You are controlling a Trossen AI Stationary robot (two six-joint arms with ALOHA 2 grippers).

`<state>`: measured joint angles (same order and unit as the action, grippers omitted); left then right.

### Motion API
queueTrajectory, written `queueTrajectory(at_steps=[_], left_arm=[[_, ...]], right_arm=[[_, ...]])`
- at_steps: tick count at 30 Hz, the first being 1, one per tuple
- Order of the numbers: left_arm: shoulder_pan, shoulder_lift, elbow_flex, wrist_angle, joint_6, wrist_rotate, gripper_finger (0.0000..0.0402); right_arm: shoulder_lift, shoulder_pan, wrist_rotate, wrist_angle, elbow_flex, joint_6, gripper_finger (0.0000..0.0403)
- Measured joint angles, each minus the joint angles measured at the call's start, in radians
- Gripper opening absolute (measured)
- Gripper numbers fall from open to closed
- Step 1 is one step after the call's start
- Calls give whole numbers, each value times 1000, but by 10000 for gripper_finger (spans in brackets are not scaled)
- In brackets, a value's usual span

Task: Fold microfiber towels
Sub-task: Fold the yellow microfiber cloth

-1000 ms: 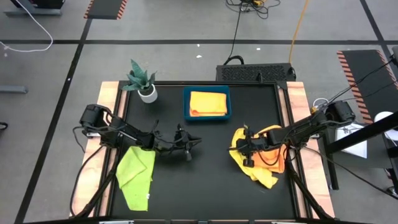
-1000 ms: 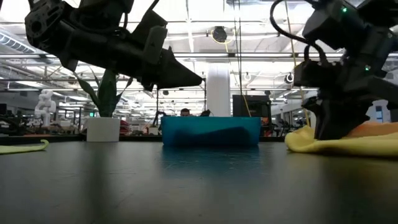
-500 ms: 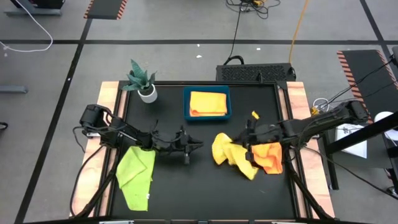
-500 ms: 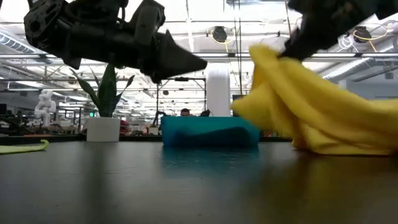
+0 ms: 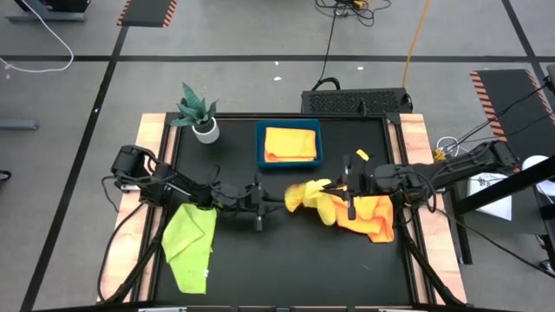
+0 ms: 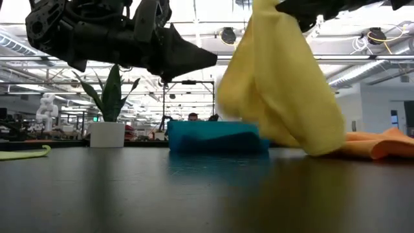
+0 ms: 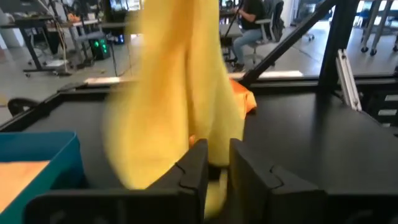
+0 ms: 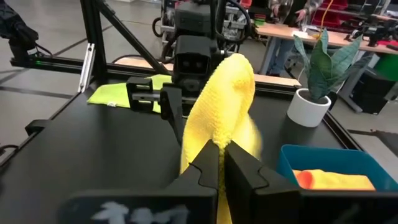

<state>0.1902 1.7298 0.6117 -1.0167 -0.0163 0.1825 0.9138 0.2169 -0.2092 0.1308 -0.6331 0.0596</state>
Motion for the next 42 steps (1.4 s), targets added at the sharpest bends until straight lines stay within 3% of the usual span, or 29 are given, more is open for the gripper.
queueTrajectory(at_steps=[12,16,18,22,33,42], left_arm=[[-20,0,0,93,230,61,210],[-11,0,0,128,306,71,243],[5,0,0,128,364,128,252],[49,0,0,144,404,279,253],[135,0,1,212,435,509,224],[138,0,0,231,403,527,212]], right_arm=[[24,-1,1,70,0,7,0],[24,-1,1,100,0,14,0],[24,-2,0,110,0,16,0],[24,-16,-4,122,0,13,1],[45,-84,-6,194,0,42,1],[96,-126,-2,210,0,53,1]])
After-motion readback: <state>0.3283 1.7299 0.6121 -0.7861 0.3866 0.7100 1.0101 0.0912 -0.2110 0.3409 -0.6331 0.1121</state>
